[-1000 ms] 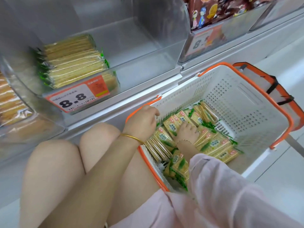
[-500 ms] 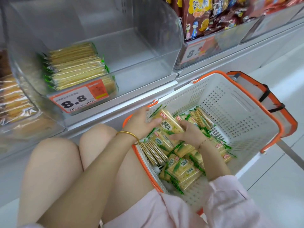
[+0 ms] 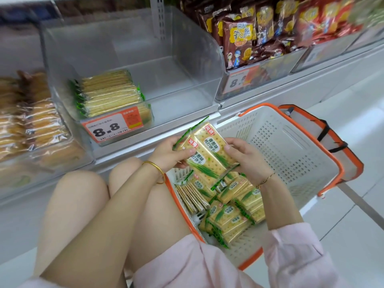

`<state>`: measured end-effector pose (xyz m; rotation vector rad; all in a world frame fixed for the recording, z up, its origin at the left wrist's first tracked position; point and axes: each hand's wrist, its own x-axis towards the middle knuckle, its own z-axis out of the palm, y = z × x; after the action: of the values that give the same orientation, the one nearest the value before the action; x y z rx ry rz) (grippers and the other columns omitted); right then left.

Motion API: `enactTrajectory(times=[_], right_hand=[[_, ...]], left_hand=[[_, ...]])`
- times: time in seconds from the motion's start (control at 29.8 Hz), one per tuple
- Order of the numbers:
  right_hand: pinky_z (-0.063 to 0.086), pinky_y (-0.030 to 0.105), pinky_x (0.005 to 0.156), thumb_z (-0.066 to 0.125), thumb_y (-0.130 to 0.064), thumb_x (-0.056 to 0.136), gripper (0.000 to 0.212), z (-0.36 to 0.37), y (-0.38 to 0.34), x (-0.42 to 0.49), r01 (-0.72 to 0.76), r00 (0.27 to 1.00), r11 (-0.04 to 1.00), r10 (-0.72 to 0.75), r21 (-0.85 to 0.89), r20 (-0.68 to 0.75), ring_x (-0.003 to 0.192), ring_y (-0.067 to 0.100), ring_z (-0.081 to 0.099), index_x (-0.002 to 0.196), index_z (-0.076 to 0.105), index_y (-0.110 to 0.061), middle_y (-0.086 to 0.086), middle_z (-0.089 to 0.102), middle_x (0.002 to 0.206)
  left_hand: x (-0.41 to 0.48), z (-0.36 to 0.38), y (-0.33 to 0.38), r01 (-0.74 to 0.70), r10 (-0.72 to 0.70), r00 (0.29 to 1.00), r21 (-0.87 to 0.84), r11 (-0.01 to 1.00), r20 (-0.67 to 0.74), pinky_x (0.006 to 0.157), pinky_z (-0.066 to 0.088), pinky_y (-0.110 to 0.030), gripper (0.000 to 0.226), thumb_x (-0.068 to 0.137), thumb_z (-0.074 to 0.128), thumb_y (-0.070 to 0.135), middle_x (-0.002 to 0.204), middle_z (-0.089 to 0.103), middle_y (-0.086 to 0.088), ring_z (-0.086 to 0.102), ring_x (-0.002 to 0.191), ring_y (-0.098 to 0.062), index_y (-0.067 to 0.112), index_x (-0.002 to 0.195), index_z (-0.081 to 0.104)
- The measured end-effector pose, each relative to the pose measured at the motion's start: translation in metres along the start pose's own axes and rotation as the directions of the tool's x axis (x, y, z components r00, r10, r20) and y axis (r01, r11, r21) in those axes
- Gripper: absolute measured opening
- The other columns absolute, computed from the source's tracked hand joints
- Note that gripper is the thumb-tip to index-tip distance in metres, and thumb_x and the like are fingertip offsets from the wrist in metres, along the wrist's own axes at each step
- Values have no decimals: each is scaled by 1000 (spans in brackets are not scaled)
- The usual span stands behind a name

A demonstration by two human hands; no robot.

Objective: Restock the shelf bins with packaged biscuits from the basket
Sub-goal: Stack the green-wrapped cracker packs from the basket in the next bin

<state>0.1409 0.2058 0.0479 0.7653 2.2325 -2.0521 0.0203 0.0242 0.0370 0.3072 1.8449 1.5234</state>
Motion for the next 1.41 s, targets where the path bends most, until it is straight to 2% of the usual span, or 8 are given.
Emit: enactTrajectory(times=[0.27,0.4,0.6,0.77,0.97,1.11,1.27,1.41], right_hand=[[58,44,71,61,-36,80,35,15,-50,-13,170,981,985,-166,-30,104,91,18,69,114,54,-29,5,67,105],[57,32,71,82,-14,65,64,27,-88,-11,286,940,958,-274,-32,202,93,16,67,118,48,-30,6,64,109],[55,37,86,76,1,71,61,52,-149,23,470,879,870,-445,-149,171,100,12,66,121,48,-22,-1,66,111],[49,41,90,76,-20,72,63,79,-197,75,551,780,529,-601,-645,174,104,15,59,126,45,-29,-11,61,113],[47,34,71,61,-34,84,49,130,-217,161,419,744,20,-581,-908,330,96,31,59,127,43,-21,8,62,109],[46,34,75,57,-29,87,42,166,-223,210,420,726,-89,-564,-903,393,108,30,54,127,44,-27,5,61,114],[48,38,88,56,-31,88,38,202,-213,256,564,640,-196,-511,-802,575,111,30,56,126,49,-32,3,62,121],[42,41,90,51,-33,92,37,213,-202,277,607,724,-78,-357,-791,590,118,32,45,128,48,-40,2,53,126]], left_hand=[[-28,-17,55,-168,179,980,121,978,-83,54,54,-22,18,80,71,10,77,64,-5,60,57,-8,15,92,58],[-44,-35,98,-278,302,946,185,943,-116,55,55,-22,17,80,72,12,78,65,-4,62,60,-7,18,88,58],[-41,-69,134,-359,405,876,204,911,-263,62,57,-29,38,82,70,17,97,66,-6,67,75,-13,9,116,54],[-6,-110,132,-173,327,814,337,926,-480,86,53,-41,40,93,54,25,119,58,-16,60,104,-30,1,125,50],[41,-126,118,303,184,876,806,508,-445,108,27,-46,50,96,39,34,150,24,-17,24,137,-35,10,140,35],[62,-135,107,398,127,865,819,414,-485,115,13,-50,55,99,29,38,158,0,-11,2,145,-29,18,148,17],[70,-134,102,448,145,818,773,449,-557,114,12,-54,53,98,28,40,156,11,-12,9,143,-30,20,146,22],[70,-133,98,451,168,807,774,445,-567,114,8,-54,51,98,29,41,155,15,-12,11,142,-31,23,146,24]])
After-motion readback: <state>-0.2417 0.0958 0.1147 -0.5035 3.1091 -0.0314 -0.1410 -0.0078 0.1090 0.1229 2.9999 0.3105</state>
